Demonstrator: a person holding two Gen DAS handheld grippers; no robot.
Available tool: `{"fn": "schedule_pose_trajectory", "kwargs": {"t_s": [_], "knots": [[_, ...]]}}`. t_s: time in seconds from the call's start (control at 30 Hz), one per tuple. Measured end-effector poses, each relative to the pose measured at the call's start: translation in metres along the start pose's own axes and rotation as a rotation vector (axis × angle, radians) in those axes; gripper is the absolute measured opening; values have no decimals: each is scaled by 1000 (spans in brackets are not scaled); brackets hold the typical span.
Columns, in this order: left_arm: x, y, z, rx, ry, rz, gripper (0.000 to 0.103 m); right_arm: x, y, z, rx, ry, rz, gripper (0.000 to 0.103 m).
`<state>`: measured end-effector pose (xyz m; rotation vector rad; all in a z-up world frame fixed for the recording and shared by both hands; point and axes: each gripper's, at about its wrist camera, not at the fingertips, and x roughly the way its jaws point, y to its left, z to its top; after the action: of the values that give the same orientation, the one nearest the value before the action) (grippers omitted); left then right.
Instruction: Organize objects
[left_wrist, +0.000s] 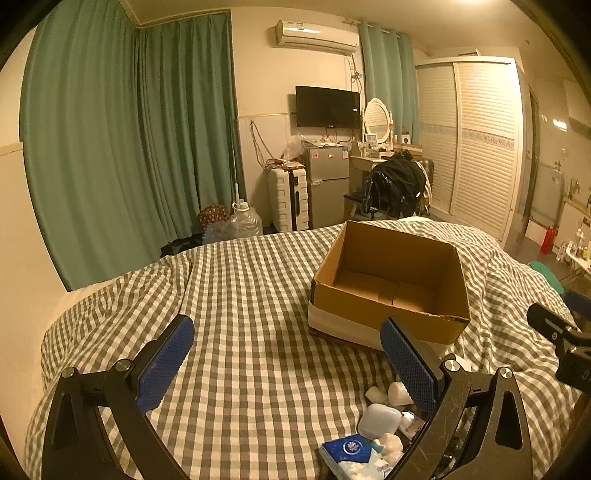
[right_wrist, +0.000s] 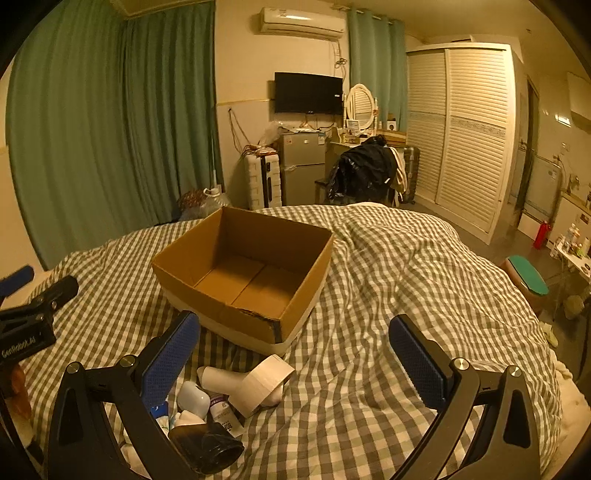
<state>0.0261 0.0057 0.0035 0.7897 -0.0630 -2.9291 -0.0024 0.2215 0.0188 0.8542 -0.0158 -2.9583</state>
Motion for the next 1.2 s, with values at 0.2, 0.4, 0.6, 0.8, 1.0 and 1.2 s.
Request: {"fn": "schedule_pose_trajectory", "kwargs": {"t_s": [0.2, 0.4, 0.6, 0.8, 1.0, 1.2], "knots": [[-5, -3, -7, -1, 16, 0, 103, -11, 0, -2, -16, -7, 9, 103], [-8, 0, -14, -12, 26, -10, 103, -14, 3, -5, -27, -9, 17, 103], [6, -2, -30, 1, 88, -25, 103, -9, 7, -10, -52, 9, 18, 102], [32, -12, -57, 38, 203, -40, 103, 26, 9, -28, -63, 112, 24, 99], [49, -30, -85, 104, 285, -85, 103, 66, 7, -47, -44, 247, 55, 94], [71, -41, -108, 144, 398, -129, 103, 96, 17, -54, -66, 324, 83, 85]]}}
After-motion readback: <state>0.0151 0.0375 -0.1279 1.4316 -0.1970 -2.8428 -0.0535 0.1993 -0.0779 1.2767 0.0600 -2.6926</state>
